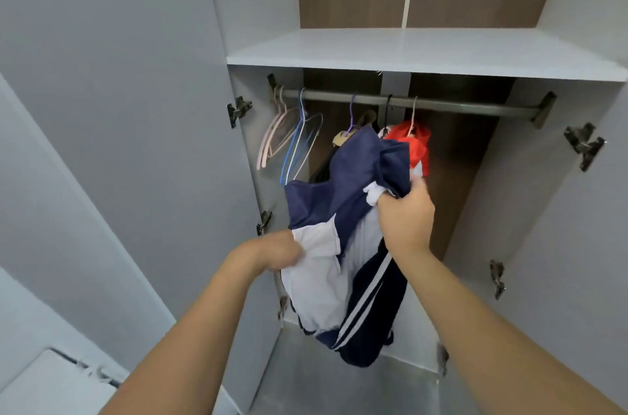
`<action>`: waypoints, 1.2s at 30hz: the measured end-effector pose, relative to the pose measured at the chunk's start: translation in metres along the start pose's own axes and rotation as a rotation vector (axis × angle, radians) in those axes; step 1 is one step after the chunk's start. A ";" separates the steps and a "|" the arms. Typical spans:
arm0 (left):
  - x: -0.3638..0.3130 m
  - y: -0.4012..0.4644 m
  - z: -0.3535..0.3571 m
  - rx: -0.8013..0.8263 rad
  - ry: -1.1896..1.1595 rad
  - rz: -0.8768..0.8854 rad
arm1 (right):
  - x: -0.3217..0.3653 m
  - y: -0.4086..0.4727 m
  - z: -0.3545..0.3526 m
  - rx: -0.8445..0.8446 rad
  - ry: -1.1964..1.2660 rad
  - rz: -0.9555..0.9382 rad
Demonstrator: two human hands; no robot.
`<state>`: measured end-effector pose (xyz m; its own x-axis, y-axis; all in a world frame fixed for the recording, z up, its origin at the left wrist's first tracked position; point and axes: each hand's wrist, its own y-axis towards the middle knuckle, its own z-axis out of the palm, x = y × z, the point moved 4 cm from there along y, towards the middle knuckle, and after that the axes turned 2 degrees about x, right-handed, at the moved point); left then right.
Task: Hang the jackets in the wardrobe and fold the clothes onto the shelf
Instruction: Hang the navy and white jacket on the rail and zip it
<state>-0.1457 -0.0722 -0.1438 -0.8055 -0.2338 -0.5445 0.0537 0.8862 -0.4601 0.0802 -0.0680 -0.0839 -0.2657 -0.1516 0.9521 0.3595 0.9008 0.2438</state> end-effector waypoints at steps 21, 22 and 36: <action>-0.028 0.290 -0.143 -0.342 0.600 -0.060 | -0.021 0.118 0.107 0.847 -0.277 0.461; -0.027 0.293 -0.142 -0.350 0.603 -0.062 | -0.024 0.118 0.109 0.841 -0.264 0.486; -0.036 0.266 -0.150 -0.713 -0.171 0.127 | -0.038 0.116 0.111 0.773 -0.683 0.176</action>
<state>-0.1907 0.2318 -0.1414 -0.7123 -0.1195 -0.6916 -0.3023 0.9415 0.1487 0.0327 0.0875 -0.1127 -0.8008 0.0521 0.5967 -0.1641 0.9390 -0.3022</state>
